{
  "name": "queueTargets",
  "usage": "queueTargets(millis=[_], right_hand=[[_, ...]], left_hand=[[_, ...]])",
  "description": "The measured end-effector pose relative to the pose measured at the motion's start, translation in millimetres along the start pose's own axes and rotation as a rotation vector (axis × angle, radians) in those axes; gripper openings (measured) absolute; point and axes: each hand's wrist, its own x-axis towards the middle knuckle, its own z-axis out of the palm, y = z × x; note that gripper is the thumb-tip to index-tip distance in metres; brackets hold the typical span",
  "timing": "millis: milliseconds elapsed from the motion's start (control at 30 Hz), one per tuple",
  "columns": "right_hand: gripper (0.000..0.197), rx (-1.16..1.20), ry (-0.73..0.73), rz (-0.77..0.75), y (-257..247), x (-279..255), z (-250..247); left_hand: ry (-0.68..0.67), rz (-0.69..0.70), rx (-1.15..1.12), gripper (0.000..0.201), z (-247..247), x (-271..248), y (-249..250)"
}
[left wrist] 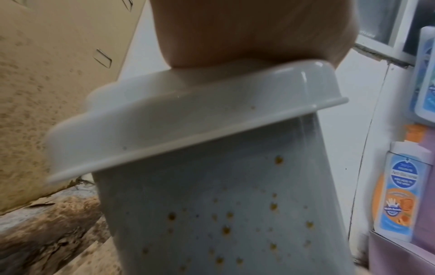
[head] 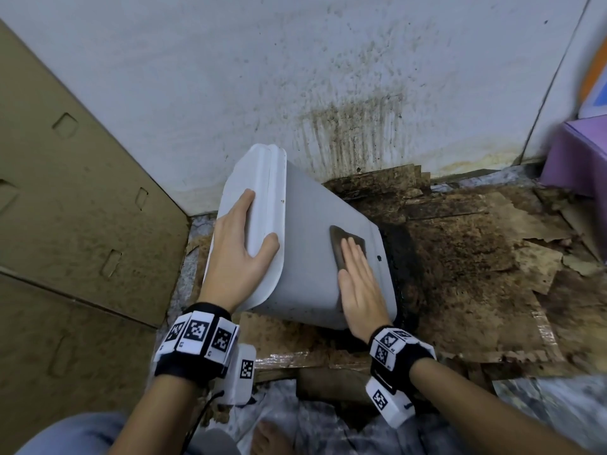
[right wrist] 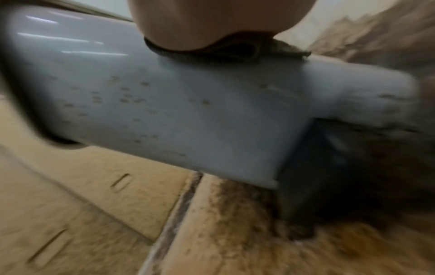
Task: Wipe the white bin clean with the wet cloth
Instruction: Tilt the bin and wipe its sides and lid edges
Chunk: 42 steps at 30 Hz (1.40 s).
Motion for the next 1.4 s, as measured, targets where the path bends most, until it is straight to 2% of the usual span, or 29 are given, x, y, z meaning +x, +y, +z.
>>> queueTargets(millis=[100, 233, 467, 567, 667, 800, 867, 933, 1000, 1133, 1267, 1400], right_hand=[[0.063, 0.025, -0.013, 0.139, 28.3, -3.4, -4.0], [0.059, 0.086, 0.018, 0.331, 40.3, -3.0, -5.8], [0.055, 0.089, 0.014, 0.395, 18.2, 6.5, -8.0], [0.058, 0.076, 0.016, 0.39, -0.5, 9.5, -3.0], [0.058, 0.124, 0.004, 0.342, -42.2, 10.2, -1.5], [0.052, 0.155, -0.07, 0.022, -103.3, 15.1, -8.9], [0.05, 0.122, -0.074, -0.101, -111.1, 15.0, -9.8], [0.051, 0.082, -0.034, -0.156, -107.5, 12.4, -6.4], [0.057, 0.095, -0.008, -0.125, -104.4, 11.1, -2.1], [0.064, 0.191, -0.024, 0.042, -103.5, 14.0, -2.0], [0.057, 0.219, -0.059, 0.061, -109.6, 19.2, -7.7], [0.052, 0.28, -0.013, 0.092, -110.0, 20.4, -9.2]], left_hand=[[0.0, -0.003, 0.001, 0.076, 0.0, -0.7, 1.4], [-0.005, 0.01, 0.009, 0.076, 3.2, -0.1, 6.6], [-0.012, 0.024, 0.055, 0.078, 6.7, 0.9, 8.4], [-0.013, 0.03, 0.073, 0.078, 8.0, 1.6, 7.7], [-0.017, 0.041, 0.093, 0.079, 8.0, 2.5, 6.0], [-0.035, 0.051, 0.106, 0.082, 7.9, 3.4, 3.5], [-0.038, 0.054, 0.102, 0.085, 8.2, 3.3, 2.5], [-0.036, 0.053, 0.097, 0.082, 8.8, 3.2, 2.8], [-0.028, 0.045, 0.09, 0.079, 8.7, 2.9, 3.3], [-0.033, 0.043, 0.089, 0.078, 8.0, 3.2, 3.8], [-0.039, 0.046, 0.093, 0.082, 6.8, 3.6, 1.1], [-0.044, 0.055, 0.088, 0.087, 5.4, 3.4, -0.4]])
